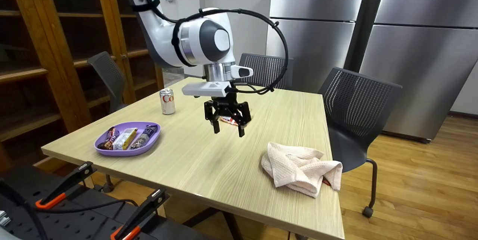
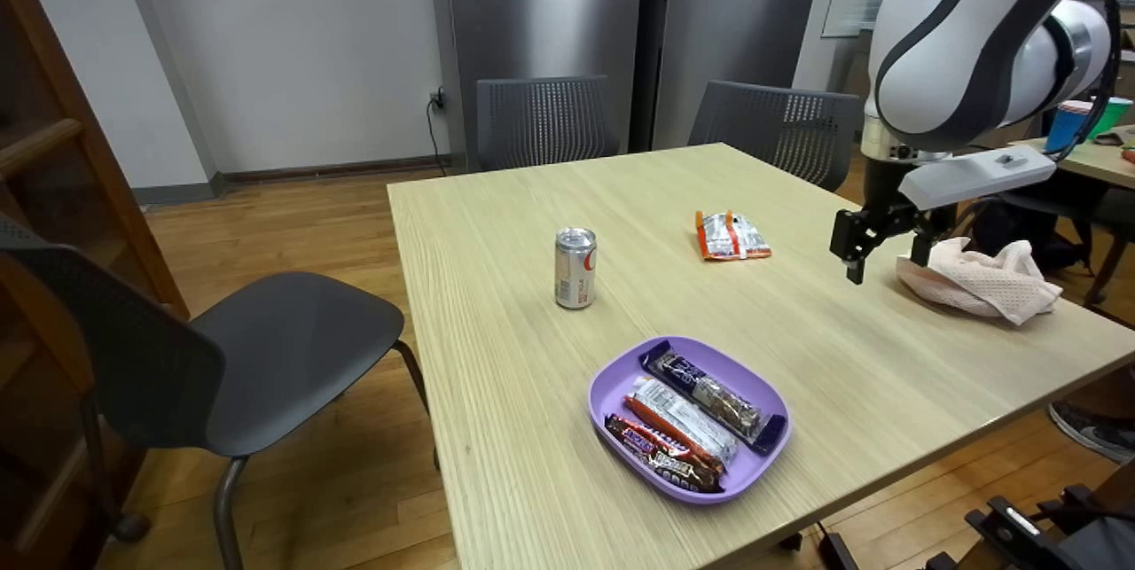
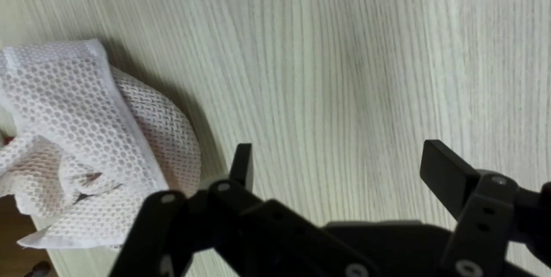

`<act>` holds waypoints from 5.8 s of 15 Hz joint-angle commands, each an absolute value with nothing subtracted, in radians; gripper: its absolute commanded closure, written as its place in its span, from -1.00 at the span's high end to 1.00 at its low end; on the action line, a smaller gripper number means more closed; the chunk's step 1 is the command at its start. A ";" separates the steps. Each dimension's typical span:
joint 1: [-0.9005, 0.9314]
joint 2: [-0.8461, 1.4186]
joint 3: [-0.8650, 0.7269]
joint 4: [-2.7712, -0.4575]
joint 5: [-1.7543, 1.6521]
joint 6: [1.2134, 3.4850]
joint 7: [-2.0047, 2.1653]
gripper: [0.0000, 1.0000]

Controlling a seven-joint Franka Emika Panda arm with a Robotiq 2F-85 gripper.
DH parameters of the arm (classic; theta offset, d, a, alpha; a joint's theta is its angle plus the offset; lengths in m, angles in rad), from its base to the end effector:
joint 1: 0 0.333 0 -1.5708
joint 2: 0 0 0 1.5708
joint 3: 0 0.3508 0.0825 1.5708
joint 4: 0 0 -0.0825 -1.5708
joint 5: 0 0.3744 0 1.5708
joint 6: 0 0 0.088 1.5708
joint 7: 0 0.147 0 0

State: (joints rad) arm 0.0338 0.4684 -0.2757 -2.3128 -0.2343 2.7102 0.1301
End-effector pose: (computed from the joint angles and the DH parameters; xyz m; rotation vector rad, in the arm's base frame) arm 0.5052 -0.1291 0.1433 2.9219 -0.1911 -0.1138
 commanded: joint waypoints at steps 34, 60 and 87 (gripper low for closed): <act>-0.047 0.691 -0.439 -2.089 -0.265 2.684 0.138 1.00; 0.065 0.664 -0.563 -2.154 -0.385 2.697 0.231 0.17; 0.078 0.596 -0.433 -2.156 -0.366 2.546 0.198 -0.99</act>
State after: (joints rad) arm 0.0863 0.6534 -0.4694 -2.1407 -0.3557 2.6173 0.1979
